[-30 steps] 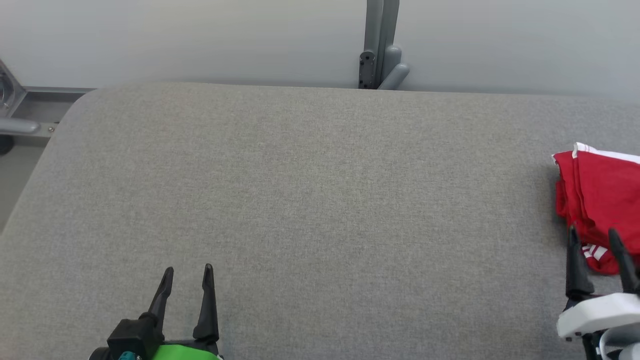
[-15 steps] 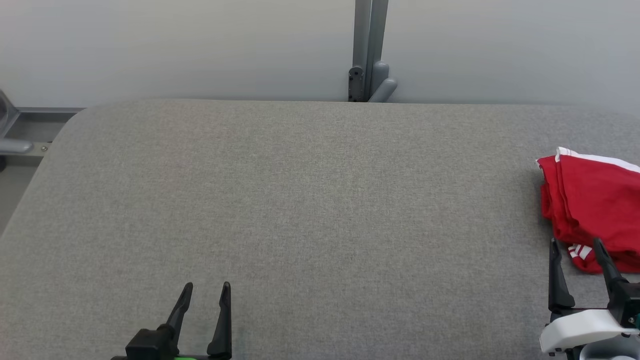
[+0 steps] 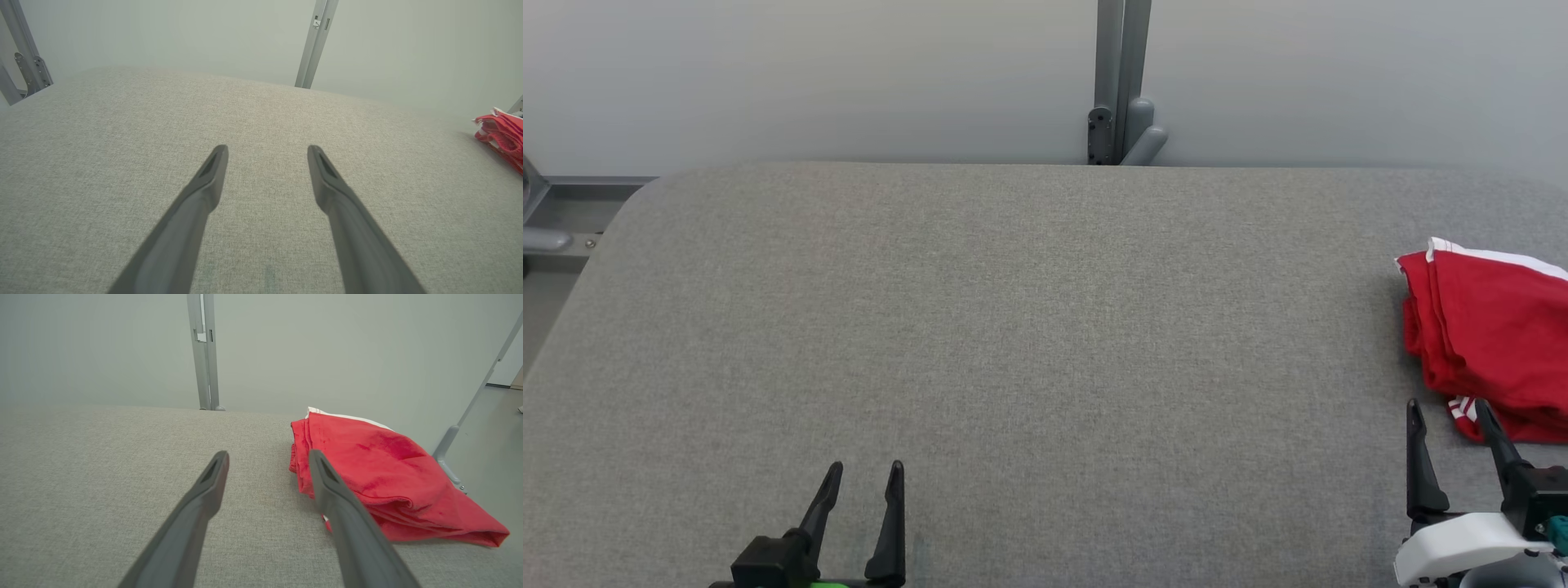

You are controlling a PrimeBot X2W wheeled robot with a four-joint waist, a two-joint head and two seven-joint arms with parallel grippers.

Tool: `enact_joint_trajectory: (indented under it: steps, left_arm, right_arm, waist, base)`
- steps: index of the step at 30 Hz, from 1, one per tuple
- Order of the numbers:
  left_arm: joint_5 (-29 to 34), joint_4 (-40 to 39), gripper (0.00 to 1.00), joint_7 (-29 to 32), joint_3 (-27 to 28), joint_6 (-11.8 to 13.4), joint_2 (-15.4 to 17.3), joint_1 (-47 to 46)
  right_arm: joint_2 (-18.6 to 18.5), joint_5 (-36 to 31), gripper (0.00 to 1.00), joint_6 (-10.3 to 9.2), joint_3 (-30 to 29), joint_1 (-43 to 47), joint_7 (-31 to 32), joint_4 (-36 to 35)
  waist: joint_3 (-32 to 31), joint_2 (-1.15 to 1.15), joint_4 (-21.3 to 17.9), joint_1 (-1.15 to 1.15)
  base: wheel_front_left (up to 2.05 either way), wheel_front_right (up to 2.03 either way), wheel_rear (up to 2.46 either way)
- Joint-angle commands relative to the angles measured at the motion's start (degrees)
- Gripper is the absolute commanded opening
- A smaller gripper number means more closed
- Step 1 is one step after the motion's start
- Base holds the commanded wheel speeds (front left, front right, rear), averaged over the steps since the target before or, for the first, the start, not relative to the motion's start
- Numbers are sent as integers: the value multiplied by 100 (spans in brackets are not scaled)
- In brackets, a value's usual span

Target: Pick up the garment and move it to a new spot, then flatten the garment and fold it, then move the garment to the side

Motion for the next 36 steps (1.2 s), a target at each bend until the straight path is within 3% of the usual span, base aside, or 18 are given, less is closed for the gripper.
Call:
enact_joint_trajectory:
  steps: [1, 36]
  left_arm:
    - [-40, -15, 100, -14, 11, 39, 14, -85]
    - [-17, -2, 100, -14, -23, 29, 13, -116]
  right_arm:
    - [-15, -18, 100, -7, 7, 21, -22, 27]
    - [-13, 25, 100, -7, -45, -61, -22, 249]
  waist:
    - [-4, 0, 3, 0]
    - [-61, 0, -8, 0]
  base:
    - [0, 0, 0]
    - [0, 0, 0]
